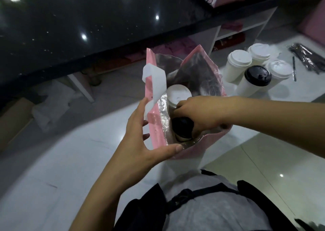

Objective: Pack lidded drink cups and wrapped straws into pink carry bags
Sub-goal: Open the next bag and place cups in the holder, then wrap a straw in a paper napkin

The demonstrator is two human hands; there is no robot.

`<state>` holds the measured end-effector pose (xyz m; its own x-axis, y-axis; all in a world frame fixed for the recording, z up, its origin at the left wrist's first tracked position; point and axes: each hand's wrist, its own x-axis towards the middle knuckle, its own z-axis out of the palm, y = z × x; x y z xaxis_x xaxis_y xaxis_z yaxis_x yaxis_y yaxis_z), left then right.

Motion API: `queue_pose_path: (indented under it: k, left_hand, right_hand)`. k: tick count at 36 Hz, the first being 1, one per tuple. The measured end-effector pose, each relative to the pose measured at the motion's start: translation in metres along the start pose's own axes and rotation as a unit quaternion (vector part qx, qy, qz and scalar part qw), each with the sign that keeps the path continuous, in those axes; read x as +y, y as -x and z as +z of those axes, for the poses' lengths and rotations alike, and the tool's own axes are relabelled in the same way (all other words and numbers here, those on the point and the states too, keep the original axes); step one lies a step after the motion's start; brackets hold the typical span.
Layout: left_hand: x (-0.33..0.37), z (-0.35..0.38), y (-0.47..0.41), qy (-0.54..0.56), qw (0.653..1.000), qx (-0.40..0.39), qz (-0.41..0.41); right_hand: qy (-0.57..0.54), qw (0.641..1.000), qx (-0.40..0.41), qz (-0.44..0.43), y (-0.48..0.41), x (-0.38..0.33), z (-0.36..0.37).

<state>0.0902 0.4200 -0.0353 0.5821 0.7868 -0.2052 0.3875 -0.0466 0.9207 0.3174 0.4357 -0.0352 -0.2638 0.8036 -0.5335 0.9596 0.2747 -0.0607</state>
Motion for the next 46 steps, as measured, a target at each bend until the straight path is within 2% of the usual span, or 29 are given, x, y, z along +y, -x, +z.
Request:
queue_pose_path:
  k: [7, 12, 15, 17, 20, 23, 25, 27, 30, 33, 39, 46]
  left_hand:
    - [0.014, -0.005, -0.008, -0.031, 0.999, 0.024, 0.002]
    - [0.052, -0.009, -0.014, -0.167, 0.985, -0.010, -0.031]
    - [0.088, -0.006, -0.018, -0.261, 0.964, 0.004, -0.037]
    - [0.112, 0.002, -0.024, -0.322, 0.946, 0.031, -0.019]
    - [0.138, 0.028, -0.040, -0.371, 0.923, 0.078, 0.064]
    - [0.144, 0.074, -0.058, -0.353, 0.914, 0.116, 0.161]
    - [0.135, 0.109, -0.066, -0.344, 0.909, 0.109, 0.208]
    - [0.119, 0.144, -0.071, -0.340, 0.907, 0.077, 0.235]
    - [0.096, 0.186, -0.074, -0.349, 0.908, 0.022, 0.232]
    - [0.091, 0.210, -0.076, -0.412, 0.882, -0.026, 0.229]
    - [0.118, 0.220, -0.086, -0.405, 0.875, 0.005, 0.266]
    - [0.141, 0.268, -0.126, -0.398, 0.889, -0.067, 0.215]
  right_hand:
    - [-0.043, 0.992, 0.117, -0.015, 0.042, 0.005, -0.033]
    - [-0.107, 0.970, 0.219, -0.015, 0.089, 0.027, -0.049]
    - [-0.143, 0.946, 0.290, 0.000, 0.108, 0.048, -0.044]
    - [-0.184, 0.917, 0.353, 0.021, 0.118, 0.062, -0.035]
    - [-0.251, 0.861, 0.435, 0.081, 0.127, 0.079, -0.010]
    - [-0.304, 0.792, 0.508, 0.154, 0.130, 0.091, 0.029]
    - [-0.343, 0.745, 0.537, 0.197, 0.132, 0.095, 0.060]
    - [-0.374, 0.722, 0.528, 0.243, 0.134, 0.098, 0.094]
    - [-0.405, 0.731, 0.440, 0.329, 0.142, 0.099, 0.140]
    - [-0.412, 0.742, 0.360, 0.387, 0.162, 0.103, 0.170]
    - [-0.417, 0.724, 0.335, 0.436, 0.204, 0.130, 0.184]
    - [-0.430, 0.722, 0.346, 0.417, 0.226, 0.183, 0.186]
